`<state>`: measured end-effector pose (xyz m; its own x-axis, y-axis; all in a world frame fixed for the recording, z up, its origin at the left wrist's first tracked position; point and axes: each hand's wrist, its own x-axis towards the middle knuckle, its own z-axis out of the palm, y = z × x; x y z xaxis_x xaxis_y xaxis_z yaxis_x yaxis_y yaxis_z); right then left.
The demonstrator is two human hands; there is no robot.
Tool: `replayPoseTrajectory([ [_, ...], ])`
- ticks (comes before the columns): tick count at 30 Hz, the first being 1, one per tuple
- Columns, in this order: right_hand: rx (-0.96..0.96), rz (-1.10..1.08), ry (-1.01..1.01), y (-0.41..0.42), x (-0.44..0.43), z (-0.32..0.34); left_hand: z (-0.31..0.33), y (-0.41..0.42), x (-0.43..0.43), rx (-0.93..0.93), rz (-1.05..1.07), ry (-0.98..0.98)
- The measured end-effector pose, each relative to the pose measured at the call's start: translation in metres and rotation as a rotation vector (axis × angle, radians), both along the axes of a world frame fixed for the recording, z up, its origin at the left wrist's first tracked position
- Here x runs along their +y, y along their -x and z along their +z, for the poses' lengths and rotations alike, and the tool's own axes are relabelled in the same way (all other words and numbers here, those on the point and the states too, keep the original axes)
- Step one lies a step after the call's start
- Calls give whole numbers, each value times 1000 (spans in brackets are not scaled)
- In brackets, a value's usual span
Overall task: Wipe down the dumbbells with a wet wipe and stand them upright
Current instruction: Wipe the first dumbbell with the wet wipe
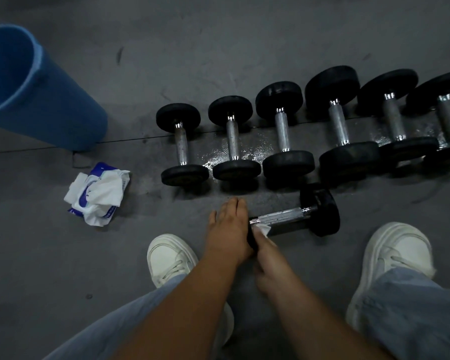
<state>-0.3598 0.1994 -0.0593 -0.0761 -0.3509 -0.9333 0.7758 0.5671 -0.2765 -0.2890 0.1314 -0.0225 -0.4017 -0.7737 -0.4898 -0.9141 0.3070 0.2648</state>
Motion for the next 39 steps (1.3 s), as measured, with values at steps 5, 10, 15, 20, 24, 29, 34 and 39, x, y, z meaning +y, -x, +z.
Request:
replayPoseTrajectory([
  [5,-84,-44,-99,3,-39,-16,-2,0,1,2,10,-5],
  [10,-50,-115,-135,-4,-31,-9,-1,0,0,-9,3,-8],
  [15,-100,-157,-117,-1,-44,-4,-2,0,0,-5,10,-10],
  [20,62,-87,-121,-2,-28,-4,-2,0,0,-6,3,2],
  [24,5,-108,-79,0,-36,-9,0,0,-2,-15,-7,-3],
  [29,274,87,-160,7,12,-11,1,-1,-3,-42,-38,-24],
  [34,124,257,-92,34,-31,9,1,-1,-1,-34,-36,-11],
  [39,151,280,-91,39,-27,10,1,-1,-5,-46,-29,-33],
])
